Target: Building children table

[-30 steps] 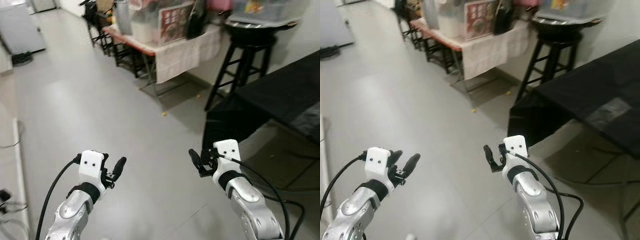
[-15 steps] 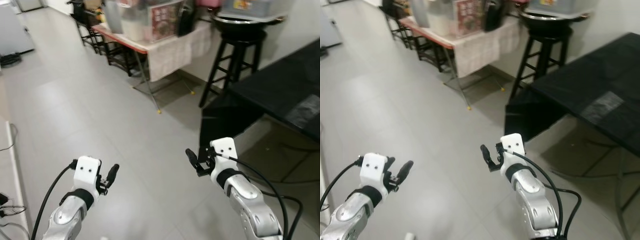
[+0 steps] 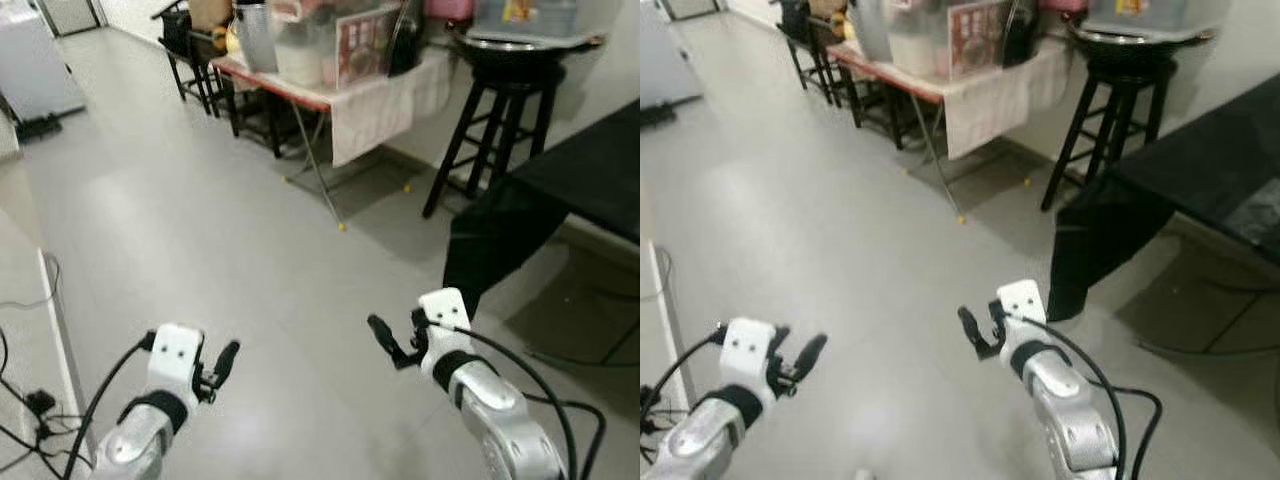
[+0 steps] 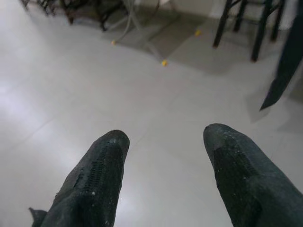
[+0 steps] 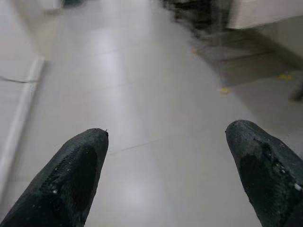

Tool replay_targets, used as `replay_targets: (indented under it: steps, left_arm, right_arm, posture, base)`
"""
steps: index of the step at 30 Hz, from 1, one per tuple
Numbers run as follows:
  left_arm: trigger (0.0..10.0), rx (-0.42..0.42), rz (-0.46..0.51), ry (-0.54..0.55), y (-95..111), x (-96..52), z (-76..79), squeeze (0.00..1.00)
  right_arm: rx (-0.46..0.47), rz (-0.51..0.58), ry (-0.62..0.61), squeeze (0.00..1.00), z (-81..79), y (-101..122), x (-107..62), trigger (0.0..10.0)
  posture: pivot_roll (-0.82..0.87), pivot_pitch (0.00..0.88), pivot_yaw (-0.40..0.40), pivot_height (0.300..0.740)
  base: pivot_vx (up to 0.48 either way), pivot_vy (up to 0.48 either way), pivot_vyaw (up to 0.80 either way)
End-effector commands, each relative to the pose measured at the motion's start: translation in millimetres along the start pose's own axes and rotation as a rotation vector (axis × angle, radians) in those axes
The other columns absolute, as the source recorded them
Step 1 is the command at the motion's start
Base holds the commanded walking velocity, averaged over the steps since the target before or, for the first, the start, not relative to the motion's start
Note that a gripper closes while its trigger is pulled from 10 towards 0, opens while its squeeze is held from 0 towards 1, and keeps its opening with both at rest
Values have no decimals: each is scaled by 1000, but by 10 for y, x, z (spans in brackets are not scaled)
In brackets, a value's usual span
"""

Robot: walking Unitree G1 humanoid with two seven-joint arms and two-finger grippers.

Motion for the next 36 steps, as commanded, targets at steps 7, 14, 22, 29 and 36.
replay_targets:
  steps: [7,14,22,29,36]
  left_arm:
    - [10000,-3,-37,-19,-70,-42,11,0]
    - [10000,9,-93,-95,-141,-115,-14,0]
    - [10000,79,-417,-99,-564,-295,-294,0]
    - [10000,-30,-481,-26,-804,-263,-404,0]
    - [10000,-146,-455,40,-942,-33,-481,0]
  right_arm:
    - [-10,-17,6,0,13,-19,-13,10000]
    - [-51,-36,-3,0,50,-15,-10,10000]
    - [-107,-56,-122,0,334,25,-1,10000]
    - [-98,-59,-217,0,543,82,36,10000]
    - [-110,-44,-232,0,595,263,282,10000]
  posture:
    - [-42,116,45,740]
    - [-39,117,45,740]
    - [-26,127,44,740]
    - [-38,115,38,740]
    - [-39,112,26,740]
  base:
    - [0,0,0]
    - [0,0,0]
    - [0,0,0]
    - [0,0,0]
    - [0,0,0]
Point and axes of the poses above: a point about 5 cm out from each wrist's last joint towards the gripper, its own x axis pointing out of the wrist towards the gripper, its own y axis along the axis of the wrist's last joint, z = x × y, the point moved 2 cm from there along x, pointing out of the wrist towards the gripper, and after that the axes turned 12 degrees about x, right-handed, at the moved point
